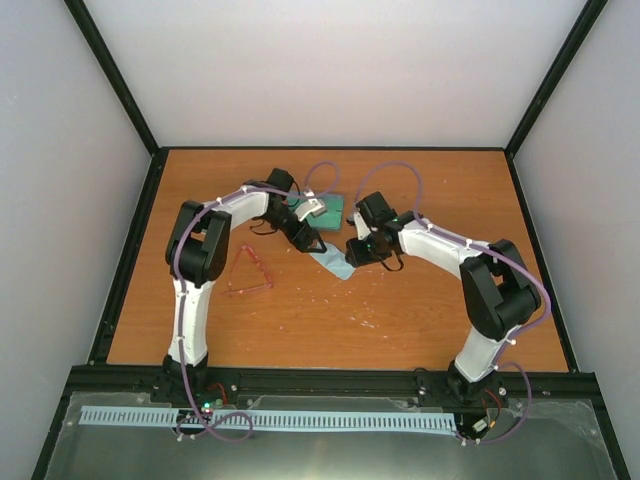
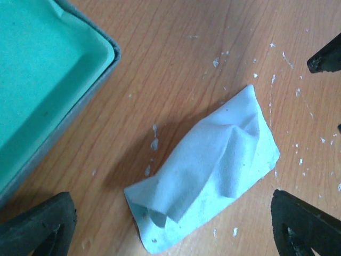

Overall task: Organize the sunglasses
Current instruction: Adjust the glasses cleaning cloth at the center of the board.

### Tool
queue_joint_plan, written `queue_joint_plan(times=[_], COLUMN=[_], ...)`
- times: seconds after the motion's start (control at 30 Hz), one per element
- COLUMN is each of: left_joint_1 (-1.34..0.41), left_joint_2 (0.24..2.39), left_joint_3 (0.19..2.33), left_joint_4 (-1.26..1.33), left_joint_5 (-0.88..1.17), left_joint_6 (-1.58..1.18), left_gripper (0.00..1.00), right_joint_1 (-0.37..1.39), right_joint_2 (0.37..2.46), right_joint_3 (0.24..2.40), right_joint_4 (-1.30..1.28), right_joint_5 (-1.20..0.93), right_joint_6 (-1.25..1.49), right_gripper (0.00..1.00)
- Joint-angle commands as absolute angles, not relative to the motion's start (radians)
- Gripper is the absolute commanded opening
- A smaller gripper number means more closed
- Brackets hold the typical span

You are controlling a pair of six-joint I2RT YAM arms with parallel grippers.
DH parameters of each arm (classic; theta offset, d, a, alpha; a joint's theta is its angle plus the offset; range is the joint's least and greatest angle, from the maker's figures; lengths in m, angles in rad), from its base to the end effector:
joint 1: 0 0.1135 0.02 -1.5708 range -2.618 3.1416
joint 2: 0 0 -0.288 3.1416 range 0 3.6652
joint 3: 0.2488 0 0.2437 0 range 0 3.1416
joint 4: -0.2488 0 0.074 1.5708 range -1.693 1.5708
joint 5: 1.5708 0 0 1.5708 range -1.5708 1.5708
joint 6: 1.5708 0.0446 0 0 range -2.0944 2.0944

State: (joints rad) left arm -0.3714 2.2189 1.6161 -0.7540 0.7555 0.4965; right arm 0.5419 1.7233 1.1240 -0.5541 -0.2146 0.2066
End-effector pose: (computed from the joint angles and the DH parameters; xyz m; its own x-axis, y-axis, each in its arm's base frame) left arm 0.4036 -0.1900 0.1546 -0.6101 0.6098 -0.5059 0.7853 0.3810 -0.4880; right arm 0.2866 0.1836 0.2070 -0.8851 -0.2989 -0.3568 -0.4049 0.8724 0.2737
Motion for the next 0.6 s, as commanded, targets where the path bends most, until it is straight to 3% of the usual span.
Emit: queue_joint_plan(times=[0.0, 0.1, 0.13, 0.17, 0.2, 0.23, 0.3, 0.57], left_joint_1=[-0.354, -0.347, -0.347, -0.345, -0.345, -0.344, -0.345, -0.345], left_joint_2=[2.138, 2.102, 2.096, 2.094, 2.096, 2.098, 2.100, 2.105], left_joint_3=[1.556, 1.521, 1.517, 1.518, 1.522, 1.525, 1.529, 1.530], left_joint_4=[-0.686, -0.655, -0.655, -0.658, -0.662, -0.665, -0.669, -0.685], left_joint_5=[0.696, 0.662, 0.656, 0.655, 0.653, 0.653, 0.653, 0.654], left_joint_6=[0.465, 0.457, 0.460, 0.464, 0.465, 0.466, 0.469, 0.480], left_gripper=[0.99, 0.96, 0.88, 0.70, 0.41, 0.25, 0.21, 0.22], right_joint_1=[0.576, 0.585, 0.587, 0.588, 0.590, 0.592, 0.599, 0.626], right_joint_2=[1.768, 1.785, 1.794, 1.803, 1.811, 1.818, 1.830, 1.909], right_joint_3=[1.188, 1.201, 1.210, 1.214, 1.215, 1.216, 1.217, 1.231], right_joint_4=[-0.575, -0.587, -0.598, -0.605, -0.609, -0.613, -0.616, -0.625], right_joint_5=[-0.201, -0.193, -0.190, -0.196, -0.204, -0.211, -0.230, -0.266], right_joint_6=[0.208, 0.215, 0.218, 0.216, 0.214, 0.212, 0.209, 0.214], right_gripper=[0.41, 0.34, 0.30, 0.25, 0.21, 0.19, 0.17, 0.14])
